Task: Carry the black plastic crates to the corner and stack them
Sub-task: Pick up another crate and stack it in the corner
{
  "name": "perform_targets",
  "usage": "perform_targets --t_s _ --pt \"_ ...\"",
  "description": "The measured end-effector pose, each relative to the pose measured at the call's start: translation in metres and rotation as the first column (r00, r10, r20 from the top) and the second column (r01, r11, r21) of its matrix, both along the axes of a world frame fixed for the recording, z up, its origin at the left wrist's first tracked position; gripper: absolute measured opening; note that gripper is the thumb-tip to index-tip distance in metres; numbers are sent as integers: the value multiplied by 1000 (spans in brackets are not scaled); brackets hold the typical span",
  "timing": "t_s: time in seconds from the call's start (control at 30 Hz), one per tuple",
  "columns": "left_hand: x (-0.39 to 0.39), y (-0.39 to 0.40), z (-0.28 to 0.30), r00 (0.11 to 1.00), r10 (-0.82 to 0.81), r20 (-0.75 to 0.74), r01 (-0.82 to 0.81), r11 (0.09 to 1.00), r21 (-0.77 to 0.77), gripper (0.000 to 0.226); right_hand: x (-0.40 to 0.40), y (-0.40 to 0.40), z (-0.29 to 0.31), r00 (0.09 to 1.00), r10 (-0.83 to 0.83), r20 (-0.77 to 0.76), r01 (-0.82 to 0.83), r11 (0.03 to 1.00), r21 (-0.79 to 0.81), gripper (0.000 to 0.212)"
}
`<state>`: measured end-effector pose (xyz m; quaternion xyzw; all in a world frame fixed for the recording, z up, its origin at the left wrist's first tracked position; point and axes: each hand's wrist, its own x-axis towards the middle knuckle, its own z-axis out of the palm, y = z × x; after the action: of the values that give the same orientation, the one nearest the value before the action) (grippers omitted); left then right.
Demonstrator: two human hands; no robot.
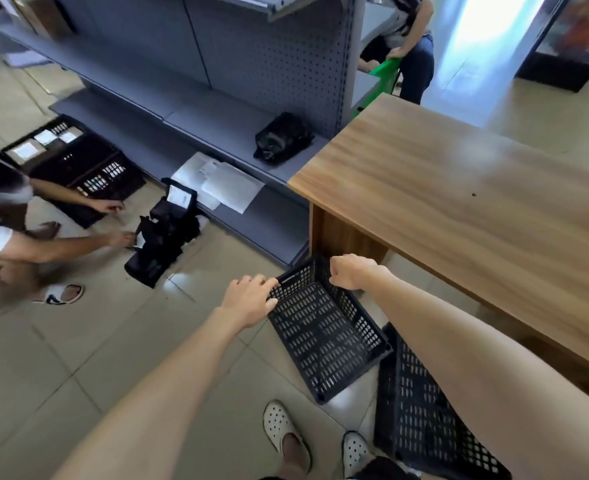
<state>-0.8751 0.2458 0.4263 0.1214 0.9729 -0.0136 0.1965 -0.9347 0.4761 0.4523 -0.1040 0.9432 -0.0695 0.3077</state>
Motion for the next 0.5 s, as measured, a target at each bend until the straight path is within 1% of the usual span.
perform_targets --t_s 0.1,0.17,0.23,0.3,0.37,0.5 --pt "-29 -11 -11 1000 -3 14 2 999 34 45 -24 -14 -5 996 -87 -35 86 995 -51 20" --pt "-41 -15 -26 1000 8 18 -9 998 64 44 -31 -19 -20 989 -131 -64 125 988 -86 14" --pt "-50 -18 -44 999 24 47 -29 995 92 43 -35 -20 -40 986 -146 -83 139 986 -88 12" --pt "-55 -21 -63 993 48 104 -59 993 107 44 -42 -16 -62 990 -132 -52 130 991 -39 13" --pt "-62 -23 -82 987 84 140 -101 988 113 45 -56 -12 -85 992 -128 11 127 992 14 17" --pt "-82 -21 -121 970 186 156 -208 968 138 44 -80 -11 -127 988 -147 42 146 989 16 25"
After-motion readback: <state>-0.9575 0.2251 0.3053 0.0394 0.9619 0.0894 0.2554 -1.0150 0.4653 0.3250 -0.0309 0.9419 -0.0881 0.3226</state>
